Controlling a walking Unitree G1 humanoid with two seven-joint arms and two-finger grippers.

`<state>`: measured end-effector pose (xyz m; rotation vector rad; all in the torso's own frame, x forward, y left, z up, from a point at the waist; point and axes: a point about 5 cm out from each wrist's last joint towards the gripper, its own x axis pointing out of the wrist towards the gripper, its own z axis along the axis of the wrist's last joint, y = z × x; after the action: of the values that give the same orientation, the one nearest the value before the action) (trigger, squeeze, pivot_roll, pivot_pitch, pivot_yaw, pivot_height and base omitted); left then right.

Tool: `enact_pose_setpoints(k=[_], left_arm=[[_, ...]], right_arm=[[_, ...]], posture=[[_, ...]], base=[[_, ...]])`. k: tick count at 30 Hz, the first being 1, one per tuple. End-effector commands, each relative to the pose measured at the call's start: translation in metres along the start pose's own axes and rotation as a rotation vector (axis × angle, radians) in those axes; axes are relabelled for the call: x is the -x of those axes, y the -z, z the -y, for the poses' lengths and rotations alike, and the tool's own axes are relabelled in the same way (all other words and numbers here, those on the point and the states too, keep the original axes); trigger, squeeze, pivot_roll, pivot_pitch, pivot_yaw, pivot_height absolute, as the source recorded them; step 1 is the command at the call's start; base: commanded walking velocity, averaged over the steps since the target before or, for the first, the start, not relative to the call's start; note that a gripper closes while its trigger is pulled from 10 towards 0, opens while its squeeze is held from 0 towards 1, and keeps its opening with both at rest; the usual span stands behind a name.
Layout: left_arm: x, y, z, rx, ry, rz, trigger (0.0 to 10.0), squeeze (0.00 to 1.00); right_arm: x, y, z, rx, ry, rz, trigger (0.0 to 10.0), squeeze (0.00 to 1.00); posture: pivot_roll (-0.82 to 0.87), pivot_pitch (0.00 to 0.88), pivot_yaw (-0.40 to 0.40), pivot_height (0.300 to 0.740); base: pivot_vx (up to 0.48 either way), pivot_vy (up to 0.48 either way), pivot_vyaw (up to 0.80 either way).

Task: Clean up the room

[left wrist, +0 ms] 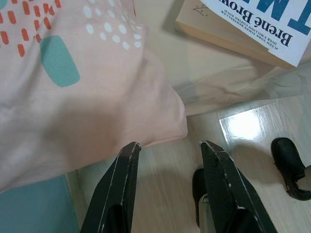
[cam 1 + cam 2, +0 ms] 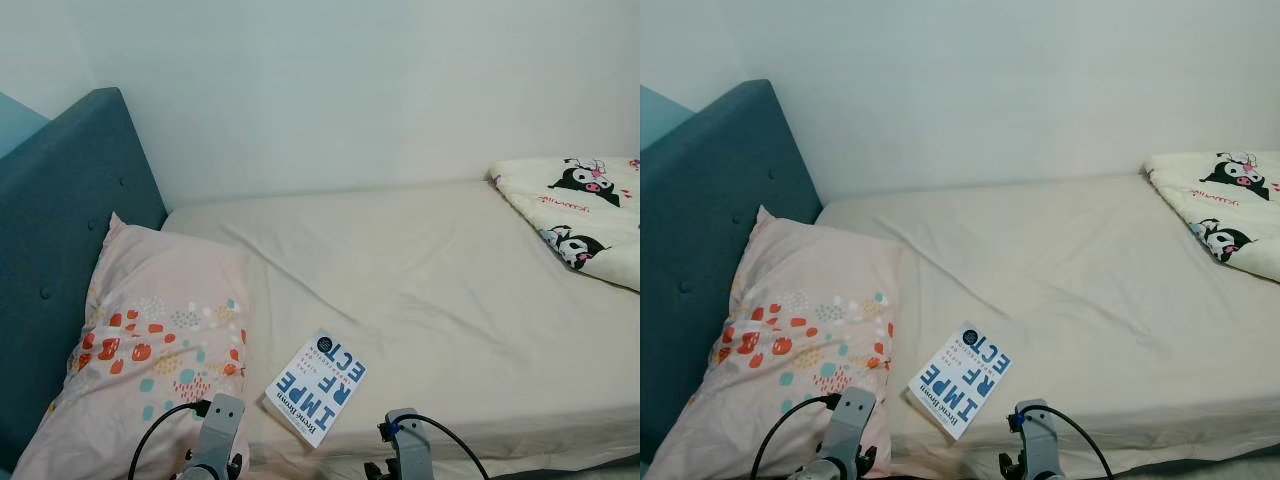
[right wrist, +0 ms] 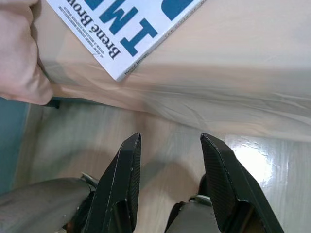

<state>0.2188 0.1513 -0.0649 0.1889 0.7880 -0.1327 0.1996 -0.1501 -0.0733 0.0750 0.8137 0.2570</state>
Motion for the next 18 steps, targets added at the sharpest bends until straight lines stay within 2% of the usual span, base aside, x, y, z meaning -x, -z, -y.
enact_pose_setpoints(k=[1,18], left_arm=[[0.0006,0.0043,-0.0001,0.004,-0.001,-0.023,10.0,0.00],[0.0003,0.0038,0.0001,-0.006,0.004,-0.025,10.0,0.00]], right_arm=[[-0.0012,-0.0030,-0.0022,-0.014,-0.009,0.016,10.0,0.00],[-0.0010,-0.0013,-0.0021,-0.008,-0.002,0.006,10.0,0.00]], posture=[[0.06,0.000,0.037,0.740],[0.06,0.000,0.041,0.740]], base=[[0.000,0.000,0.00],[0.000,0.000,0.00]])
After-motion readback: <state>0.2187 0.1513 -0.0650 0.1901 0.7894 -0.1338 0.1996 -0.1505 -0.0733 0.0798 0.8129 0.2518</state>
